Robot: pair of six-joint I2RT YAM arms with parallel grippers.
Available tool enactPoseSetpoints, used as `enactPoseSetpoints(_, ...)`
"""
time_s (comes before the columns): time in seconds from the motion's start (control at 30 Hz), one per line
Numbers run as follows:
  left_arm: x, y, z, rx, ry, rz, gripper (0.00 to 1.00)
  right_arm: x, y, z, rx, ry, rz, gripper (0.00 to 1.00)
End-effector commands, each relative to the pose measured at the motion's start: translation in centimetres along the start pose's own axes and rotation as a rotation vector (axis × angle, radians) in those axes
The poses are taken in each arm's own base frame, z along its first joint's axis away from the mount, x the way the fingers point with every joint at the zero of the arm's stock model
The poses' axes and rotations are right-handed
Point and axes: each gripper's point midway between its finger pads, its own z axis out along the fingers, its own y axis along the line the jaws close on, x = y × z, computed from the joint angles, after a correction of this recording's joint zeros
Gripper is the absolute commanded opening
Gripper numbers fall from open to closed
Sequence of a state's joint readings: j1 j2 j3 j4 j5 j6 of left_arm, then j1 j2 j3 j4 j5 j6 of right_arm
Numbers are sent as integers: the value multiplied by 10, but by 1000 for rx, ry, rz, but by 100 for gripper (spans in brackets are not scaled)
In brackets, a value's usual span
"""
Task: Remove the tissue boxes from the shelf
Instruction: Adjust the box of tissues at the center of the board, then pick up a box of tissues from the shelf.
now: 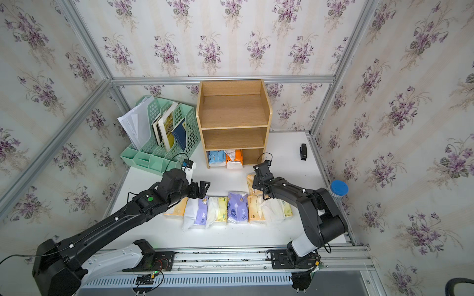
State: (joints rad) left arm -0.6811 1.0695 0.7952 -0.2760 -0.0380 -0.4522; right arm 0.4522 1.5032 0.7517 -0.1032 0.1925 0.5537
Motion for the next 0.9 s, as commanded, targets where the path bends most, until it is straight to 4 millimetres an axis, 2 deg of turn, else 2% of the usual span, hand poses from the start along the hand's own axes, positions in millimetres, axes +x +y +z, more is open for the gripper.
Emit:
enactPoseSetpoints(0.0, -10, 1, -4, -13, -38, 13, 99, -16, 17, -24, -117, -66, 69, 51)
enactPoseSetpoints(0.17, -24, 11, -6, -24, -114, -7, 99, -45, 60, -77, -456, -225, 165, 61)
enactPoseSetpoints(0.23, -31, 15, -4, -10, -124, -29, 99, -51, 71, -83, -526, -241, 191, 62)
enactPoseSetpoints(0.4, -41, 20, 1, -15, -121, -40, 99, -57, 89, -68, -613, -232, 256, 62)
enactPoseSetpoints(0.63, -35, 29, 10, -21, -117, -65, 99, -69, 102, -52, -674, -285, 301, 63)
enactPoseSetpoints(0.87, -31, 30, 19, -13, -97, -75, 99, -77, 107, -23, -617, -299, 265, 64)
